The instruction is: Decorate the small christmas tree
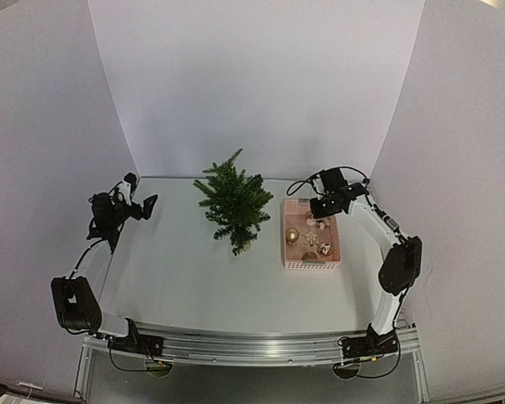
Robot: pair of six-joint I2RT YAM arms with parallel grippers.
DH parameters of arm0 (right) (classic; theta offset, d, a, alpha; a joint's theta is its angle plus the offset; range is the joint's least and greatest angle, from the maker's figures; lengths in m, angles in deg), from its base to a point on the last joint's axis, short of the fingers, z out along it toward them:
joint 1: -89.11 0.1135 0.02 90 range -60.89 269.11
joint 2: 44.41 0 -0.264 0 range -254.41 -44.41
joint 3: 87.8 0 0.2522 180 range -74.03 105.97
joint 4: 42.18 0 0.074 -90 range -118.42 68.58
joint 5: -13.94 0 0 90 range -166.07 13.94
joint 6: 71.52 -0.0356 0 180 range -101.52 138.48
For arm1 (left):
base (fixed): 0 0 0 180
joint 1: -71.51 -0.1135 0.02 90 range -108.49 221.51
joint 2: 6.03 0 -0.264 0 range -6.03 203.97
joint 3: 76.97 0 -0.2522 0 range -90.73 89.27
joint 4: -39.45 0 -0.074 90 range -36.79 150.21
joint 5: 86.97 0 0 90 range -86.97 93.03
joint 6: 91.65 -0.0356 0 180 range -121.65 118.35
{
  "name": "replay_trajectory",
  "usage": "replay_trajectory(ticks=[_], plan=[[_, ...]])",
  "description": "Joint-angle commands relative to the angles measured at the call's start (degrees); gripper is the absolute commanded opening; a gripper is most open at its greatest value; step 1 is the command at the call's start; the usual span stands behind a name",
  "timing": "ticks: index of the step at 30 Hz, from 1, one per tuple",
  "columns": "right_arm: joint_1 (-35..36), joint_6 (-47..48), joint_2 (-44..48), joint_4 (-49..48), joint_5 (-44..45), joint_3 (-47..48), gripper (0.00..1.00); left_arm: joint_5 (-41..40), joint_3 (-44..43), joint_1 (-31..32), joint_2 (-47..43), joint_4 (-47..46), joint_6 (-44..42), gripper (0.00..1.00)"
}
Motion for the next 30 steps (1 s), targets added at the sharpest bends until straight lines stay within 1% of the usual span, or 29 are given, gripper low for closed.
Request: replay_trajectory(ticks=[1,8,10,12,16,18,21,25,27,30], plan=[[0.3,3.1,4.0,0.7,1.5,9.2,0.06,1.8,-1.4,0.1,0.0,-3.3,-0.2,1.00],[0.3,6.5,5.2,-0.1,-1.5,31.0,0.06,2.4,-2.0,0.1,-0.5,-5.5,1.0,1.00],[0.3,6.5,5.7,-1.8,-4.3,35.4,0.06,2.6,-2.1,0.1,-0.8,-6.0,1.6,1.00],[0.3,6.1,7.4,-4.9,-8.7,37.3,0.06,2.9,-2.3,0.1,-1.2,-6.4,2.2,1.00],[0.7,3.0,13.0,-14.5,-19.5,33.5,0.06,3.9,-3.4,0.1,-2.7,-6.4,3.5,1.00],[1.5,1.5,15.8,-17.2,-22.5,30.8,0.05,4.8,-4.2,0.1,-3.7,-6.1,4.4,1.00],[2.5,-3.3,19.5,-18.6,-26.8,27.3,0.05,7.8,-6.0,0.1,-5.0,-4.9,5.8,1.00],[3.5,-8.8,23.1,-18.8,-36.8,23.9,0.05,13.9,-11.2,0.9,-5.8,-0.6,9.1,1.00],[3.8,-11.7,24.4,-18.8,-40.8,23.5,0.05,16.8,-15.7,3.2,-5.1,4.1,8.7,1.00],[4.0,-14.8,25.5,-18.9,-44.4,23.6,0.05,20.1,-23.1,9.3,-3.2,11.4,5.7,1.00]])
